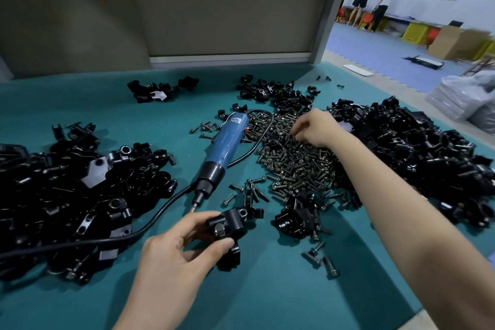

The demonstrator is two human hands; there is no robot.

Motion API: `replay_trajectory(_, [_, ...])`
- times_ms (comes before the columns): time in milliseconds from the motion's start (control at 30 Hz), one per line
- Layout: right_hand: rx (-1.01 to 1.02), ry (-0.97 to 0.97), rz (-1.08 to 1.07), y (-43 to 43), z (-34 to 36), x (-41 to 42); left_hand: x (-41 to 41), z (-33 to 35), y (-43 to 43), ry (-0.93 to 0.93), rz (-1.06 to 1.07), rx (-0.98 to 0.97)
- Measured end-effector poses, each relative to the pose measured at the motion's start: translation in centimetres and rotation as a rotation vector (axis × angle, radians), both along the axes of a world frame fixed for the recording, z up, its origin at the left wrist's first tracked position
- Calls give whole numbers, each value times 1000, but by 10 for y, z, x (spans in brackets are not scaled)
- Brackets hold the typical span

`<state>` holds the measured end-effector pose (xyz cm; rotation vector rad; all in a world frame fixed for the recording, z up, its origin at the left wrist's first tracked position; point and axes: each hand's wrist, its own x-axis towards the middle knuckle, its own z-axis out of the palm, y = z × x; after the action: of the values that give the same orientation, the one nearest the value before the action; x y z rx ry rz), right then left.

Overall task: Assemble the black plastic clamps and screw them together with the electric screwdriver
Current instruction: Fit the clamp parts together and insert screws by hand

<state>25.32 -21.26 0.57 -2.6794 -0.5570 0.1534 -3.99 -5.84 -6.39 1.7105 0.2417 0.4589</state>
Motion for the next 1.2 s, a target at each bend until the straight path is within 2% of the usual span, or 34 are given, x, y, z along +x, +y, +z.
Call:
replay_trajectory(433, [200,-70,7,-11,-25,-8,2,-3,0,10,0,-21])
replay_trajectory(667, [-46,-270,173,-4,-31,-15,2,-4,2,8,-7,-16])
replay_trajectory(833, [-192,-340,276,-7,-34,-17,1,-5,2,-1,-7,1])
replay_trajectory(900, [-80,-379,269,-8,-35,-20,0,-5,2,-3,-12,9])
replay_trajectory(1000, [342,-322,107,-5,-27,-32,0,-5,2,-1,-23,16])
replay_trajectory(1067, [543,-235,81,1,-16,-47,0,-5,3,-1,-21,24])
replay_trajectory(1200, [553,-137,260,10,6,-81,0,-6,2,-11,-32,1])
